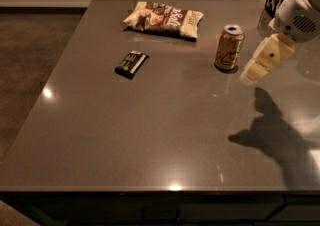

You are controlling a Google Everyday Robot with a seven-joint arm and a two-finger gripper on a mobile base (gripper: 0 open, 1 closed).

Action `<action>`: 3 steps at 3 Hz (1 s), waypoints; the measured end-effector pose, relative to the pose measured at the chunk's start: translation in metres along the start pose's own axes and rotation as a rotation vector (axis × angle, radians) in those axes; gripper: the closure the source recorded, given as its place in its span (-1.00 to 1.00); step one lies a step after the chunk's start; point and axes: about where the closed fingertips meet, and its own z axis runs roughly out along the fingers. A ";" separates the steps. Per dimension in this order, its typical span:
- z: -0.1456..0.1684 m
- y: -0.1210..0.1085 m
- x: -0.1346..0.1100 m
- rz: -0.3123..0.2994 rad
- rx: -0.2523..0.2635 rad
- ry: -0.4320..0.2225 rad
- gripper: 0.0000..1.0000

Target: Move orange can near rxbar chocolate

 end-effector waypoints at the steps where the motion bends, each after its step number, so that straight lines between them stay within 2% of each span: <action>1: 0.020 -0.023 -0.010 0.128 0.031 -0.068 -1.00; 3: 0.048 -0.071 -0.033 0.278 0.185 -0.179 -1.00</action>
Offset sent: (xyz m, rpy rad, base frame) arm 0.1041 -0.0052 -0.0178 0.1911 -0.2367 -0.3550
